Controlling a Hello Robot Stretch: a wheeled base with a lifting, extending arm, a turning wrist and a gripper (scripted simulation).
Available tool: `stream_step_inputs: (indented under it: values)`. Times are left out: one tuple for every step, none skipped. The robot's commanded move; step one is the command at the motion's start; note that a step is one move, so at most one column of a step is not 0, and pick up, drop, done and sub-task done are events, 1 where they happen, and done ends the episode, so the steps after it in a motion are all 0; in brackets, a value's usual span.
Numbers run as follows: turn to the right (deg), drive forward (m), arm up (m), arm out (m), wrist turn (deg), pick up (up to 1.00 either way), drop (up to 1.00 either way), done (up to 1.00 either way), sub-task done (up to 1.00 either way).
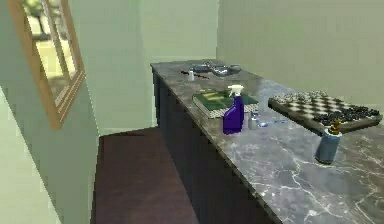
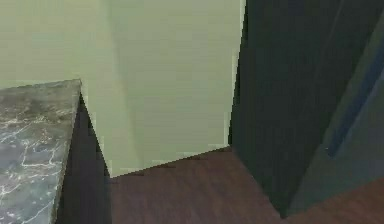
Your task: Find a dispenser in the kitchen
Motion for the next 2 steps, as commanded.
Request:
stream_step_inputs:
  values:
    - [12.0, 0.0, 0.0, 0.0, 0.0, 0.0, 0.0, 0.0, 0.0]
    - [0.0, 0.0, 0.0, 0.0, 0.0, 0.0, 0.0, 1.0, 0.0]
